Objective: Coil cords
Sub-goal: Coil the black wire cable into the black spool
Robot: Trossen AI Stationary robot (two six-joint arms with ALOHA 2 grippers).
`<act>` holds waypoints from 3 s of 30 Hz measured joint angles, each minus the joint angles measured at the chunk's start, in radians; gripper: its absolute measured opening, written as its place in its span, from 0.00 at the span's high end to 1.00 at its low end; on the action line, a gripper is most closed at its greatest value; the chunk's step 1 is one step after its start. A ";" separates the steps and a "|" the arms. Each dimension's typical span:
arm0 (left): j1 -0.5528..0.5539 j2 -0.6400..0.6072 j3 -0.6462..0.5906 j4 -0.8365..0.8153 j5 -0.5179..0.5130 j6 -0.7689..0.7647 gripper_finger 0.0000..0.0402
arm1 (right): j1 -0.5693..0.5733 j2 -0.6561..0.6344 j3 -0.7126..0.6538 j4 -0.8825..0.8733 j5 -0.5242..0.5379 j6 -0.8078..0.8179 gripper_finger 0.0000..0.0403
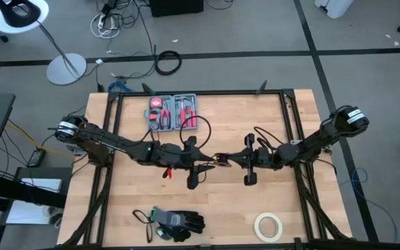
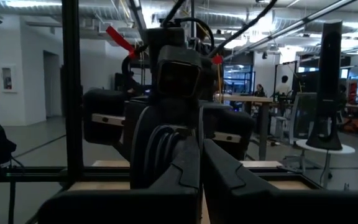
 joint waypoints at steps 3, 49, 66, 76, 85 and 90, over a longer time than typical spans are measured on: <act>-0.001 0.000 0.000 0.002 0.001 0.000 0.68 | -0.010 0.000 0.000 -0.001 -0.001 0.000 1.00; 0.028 -0.005 0.000 -0.035 0.031 0.023 0.68 | -0.053 0.000 0.000 -0.020 -0.004 0.013 1.00; 0.038 -0.005 0.000 -0.006 0.020 0.043 0.68 | -0.049 0.000 0.000 0.004 -0.018 0.020 1.00; 0.038 -0.005 0.000 0.068 0.001 0.047 0.68 | -0.051 0.000 0.000 -0.012 -0.018 0.034 1.00; 0.036 0.011 0.000 0.090 -0.052 0.055 0.96 | -0.052 0.000 0.000 -0.012 -0.002 0.048 0.98; 0.036 0.013 0.004 0.084 -0.076 0.079 0.99 | -0.052 -0.001 0.000 -0.013 0.000 0.049 0.91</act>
